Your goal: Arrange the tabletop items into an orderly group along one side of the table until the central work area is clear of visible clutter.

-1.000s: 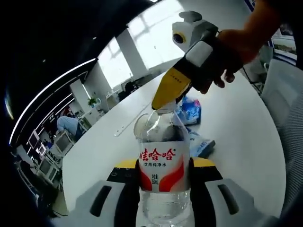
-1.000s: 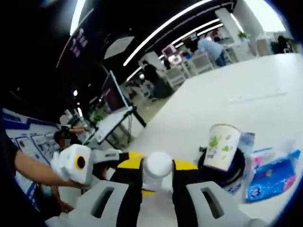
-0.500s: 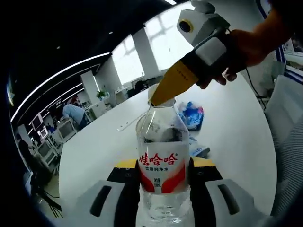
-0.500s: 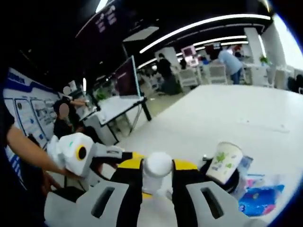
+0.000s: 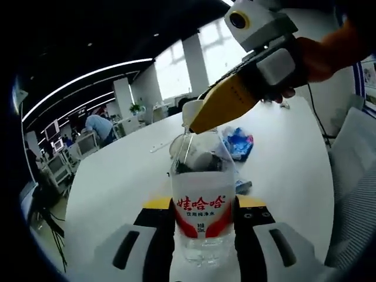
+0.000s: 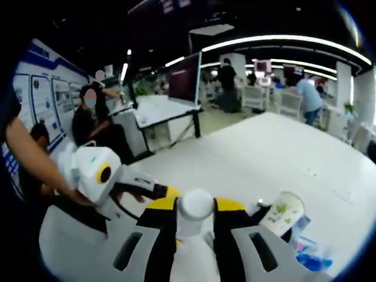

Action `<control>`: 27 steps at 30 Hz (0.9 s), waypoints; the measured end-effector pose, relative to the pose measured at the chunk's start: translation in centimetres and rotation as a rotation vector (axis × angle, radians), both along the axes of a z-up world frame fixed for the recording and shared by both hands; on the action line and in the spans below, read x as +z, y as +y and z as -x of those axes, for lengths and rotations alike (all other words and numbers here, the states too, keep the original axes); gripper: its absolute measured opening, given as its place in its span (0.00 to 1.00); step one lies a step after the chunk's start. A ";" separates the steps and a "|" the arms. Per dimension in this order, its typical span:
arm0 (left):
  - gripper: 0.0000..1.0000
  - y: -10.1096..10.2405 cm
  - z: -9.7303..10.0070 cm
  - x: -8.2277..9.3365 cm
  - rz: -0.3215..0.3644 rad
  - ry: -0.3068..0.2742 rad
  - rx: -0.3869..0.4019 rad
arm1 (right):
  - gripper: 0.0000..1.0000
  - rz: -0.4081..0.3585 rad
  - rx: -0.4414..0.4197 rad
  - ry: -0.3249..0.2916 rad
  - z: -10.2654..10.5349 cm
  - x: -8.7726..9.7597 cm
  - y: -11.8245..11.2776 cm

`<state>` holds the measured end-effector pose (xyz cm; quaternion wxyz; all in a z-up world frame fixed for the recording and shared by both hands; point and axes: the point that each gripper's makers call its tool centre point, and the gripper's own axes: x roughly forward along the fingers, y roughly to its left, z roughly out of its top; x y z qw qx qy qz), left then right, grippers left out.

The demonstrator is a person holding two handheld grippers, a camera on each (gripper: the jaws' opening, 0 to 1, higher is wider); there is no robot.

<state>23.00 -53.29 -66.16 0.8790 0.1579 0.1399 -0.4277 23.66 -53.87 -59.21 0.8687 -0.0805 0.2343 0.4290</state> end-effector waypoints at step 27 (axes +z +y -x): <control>0.40 1.2 0.0 0.0 0.058 -0.010 0.086 | 0.20 0.089 0.097 -0.097 0.7 0.5 2.9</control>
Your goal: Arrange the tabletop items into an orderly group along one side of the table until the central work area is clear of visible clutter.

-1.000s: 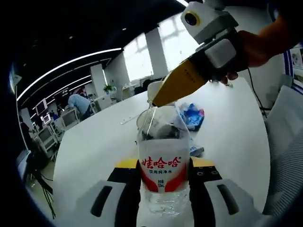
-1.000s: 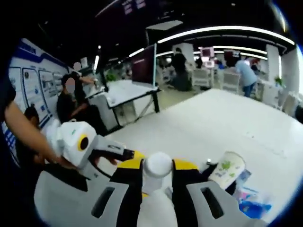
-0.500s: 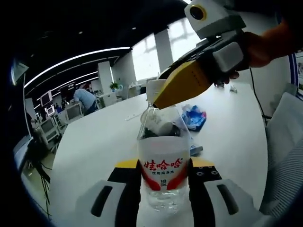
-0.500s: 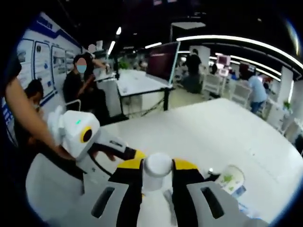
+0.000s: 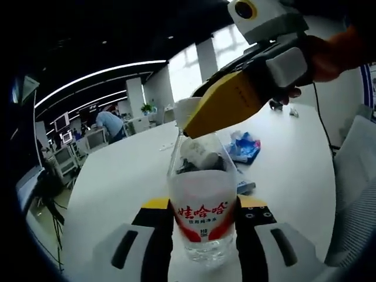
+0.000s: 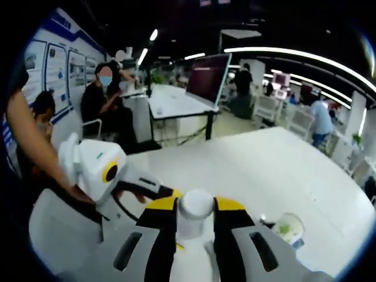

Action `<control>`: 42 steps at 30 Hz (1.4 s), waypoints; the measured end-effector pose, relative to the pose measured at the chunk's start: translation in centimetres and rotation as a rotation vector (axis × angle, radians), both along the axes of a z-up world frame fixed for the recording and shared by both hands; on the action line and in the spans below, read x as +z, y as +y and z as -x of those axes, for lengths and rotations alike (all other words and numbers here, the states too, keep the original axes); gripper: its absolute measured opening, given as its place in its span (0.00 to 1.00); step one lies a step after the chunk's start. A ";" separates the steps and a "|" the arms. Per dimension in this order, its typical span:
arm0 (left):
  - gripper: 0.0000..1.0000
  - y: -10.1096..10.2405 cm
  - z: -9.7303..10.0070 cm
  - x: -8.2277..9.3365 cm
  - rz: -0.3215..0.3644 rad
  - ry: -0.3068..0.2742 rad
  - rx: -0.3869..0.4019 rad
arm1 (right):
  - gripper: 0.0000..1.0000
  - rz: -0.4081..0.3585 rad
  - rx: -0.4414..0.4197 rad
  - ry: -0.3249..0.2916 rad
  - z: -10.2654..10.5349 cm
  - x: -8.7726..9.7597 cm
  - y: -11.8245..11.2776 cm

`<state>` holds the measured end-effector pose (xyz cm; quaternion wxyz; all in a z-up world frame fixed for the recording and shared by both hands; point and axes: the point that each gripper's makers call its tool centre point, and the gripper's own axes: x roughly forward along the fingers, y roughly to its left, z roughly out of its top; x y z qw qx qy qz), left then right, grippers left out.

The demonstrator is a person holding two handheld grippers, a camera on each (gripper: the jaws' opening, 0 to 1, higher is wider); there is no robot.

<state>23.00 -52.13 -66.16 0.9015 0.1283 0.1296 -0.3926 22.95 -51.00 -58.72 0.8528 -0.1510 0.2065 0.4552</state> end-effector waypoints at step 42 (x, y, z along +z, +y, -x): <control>0.44 0.8 -0.3 -2.7 0.016 0.110 0.036 | 0.19 -0.028 0.069 -0.005 1.4 -0.5 3.5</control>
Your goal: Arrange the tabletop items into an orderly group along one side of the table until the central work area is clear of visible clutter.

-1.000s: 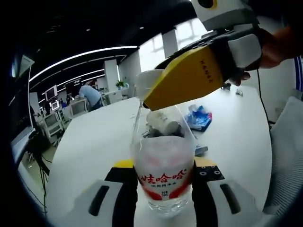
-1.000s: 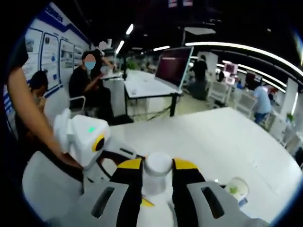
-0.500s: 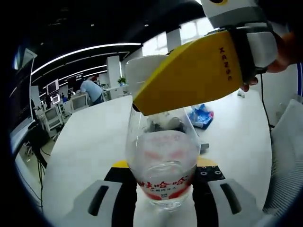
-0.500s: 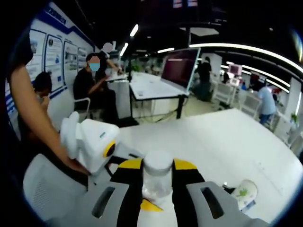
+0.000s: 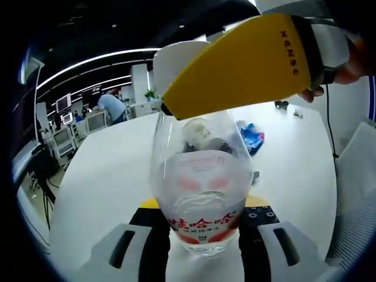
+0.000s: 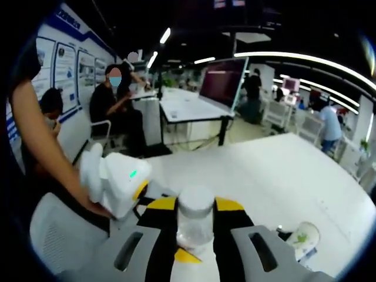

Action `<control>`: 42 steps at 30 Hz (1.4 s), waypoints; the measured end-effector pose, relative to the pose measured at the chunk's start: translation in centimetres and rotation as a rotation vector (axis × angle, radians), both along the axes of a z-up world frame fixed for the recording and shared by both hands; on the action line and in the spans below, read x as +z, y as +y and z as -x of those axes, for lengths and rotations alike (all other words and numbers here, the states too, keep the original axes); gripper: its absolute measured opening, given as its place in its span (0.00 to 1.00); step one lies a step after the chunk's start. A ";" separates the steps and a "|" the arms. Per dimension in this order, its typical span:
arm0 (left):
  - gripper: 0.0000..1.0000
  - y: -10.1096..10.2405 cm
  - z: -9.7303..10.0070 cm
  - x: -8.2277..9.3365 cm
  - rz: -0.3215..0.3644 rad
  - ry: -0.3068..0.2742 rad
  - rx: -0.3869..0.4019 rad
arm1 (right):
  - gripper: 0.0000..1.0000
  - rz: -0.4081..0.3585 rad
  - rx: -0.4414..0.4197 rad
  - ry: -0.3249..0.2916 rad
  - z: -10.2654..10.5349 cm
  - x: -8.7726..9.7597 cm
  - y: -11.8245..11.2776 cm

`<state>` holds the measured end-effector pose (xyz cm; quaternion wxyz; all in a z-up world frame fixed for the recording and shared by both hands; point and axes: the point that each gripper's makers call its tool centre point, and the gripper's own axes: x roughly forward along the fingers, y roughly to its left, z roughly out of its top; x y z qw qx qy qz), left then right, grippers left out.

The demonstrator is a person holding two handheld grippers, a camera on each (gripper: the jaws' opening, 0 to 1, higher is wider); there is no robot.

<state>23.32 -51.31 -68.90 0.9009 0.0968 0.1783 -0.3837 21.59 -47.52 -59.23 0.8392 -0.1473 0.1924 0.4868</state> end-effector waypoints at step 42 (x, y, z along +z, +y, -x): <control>0.41 2.5 -0.8 0.7 0.004 0.038 0.151 | 0.19 0.045 0.012 0.000 1.5 -1.0 -3.7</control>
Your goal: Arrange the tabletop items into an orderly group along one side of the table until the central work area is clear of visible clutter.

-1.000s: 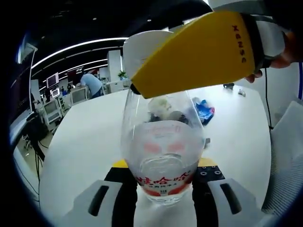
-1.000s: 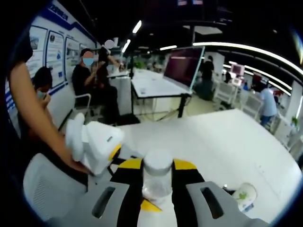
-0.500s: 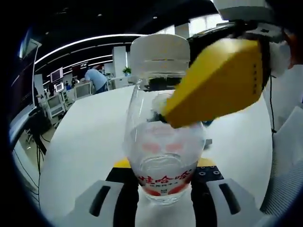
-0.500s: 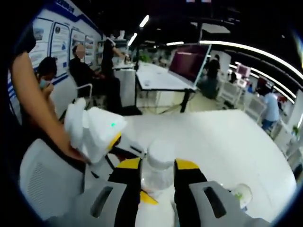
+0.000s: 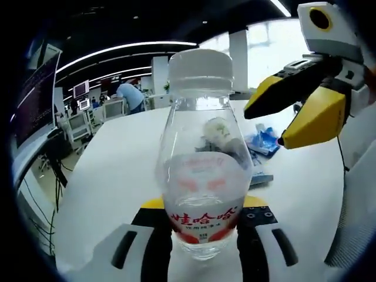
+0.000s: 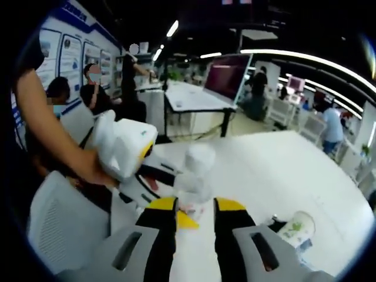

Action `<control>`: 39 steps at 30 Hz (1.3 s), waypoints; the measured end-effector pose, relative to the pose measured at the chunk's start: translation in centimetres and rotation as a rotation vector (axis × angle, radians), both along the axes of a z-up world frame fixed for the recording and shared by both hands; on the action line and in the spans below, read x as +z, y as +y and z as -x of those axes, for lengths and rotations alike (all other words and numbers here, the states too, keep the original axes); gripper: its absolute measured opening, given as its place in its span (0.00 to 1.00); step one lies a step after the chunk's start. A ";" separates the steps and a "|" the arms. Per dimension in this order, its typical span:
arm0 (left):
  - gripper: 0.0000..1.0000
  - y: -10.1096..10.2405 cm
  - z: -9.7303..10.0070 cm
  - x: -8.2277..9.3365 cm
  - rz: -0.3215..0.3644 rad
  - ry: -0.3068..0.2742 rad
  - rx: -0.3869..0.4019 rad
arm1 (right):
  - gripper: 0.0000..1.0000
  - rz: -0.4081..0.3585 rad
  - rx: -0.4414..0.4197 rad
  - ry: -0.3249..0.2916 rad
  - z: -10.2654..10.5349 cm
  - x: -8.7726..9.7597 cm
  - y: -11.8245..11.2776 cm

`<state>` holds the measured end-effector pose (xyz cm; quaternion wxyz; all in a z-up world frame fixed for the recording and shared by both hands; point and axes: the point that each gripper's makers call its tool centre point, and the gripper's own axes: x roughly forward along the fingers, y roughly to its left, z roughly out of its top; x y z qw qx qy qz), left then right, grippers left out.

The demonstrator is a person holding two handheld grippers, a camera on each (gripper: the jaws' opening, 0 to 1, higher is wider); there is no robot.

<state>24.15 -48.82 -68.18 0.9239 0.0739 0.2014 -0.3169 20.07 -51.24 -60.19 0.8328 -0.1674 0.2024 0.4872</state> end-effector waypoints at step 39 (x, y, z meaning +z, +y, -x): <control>0.41 0.5 -6.4 4.1 -0.017 -0.034 0.096 | 0.03 -0.117 -0.203 0.016 -0.2 1.4 -7.9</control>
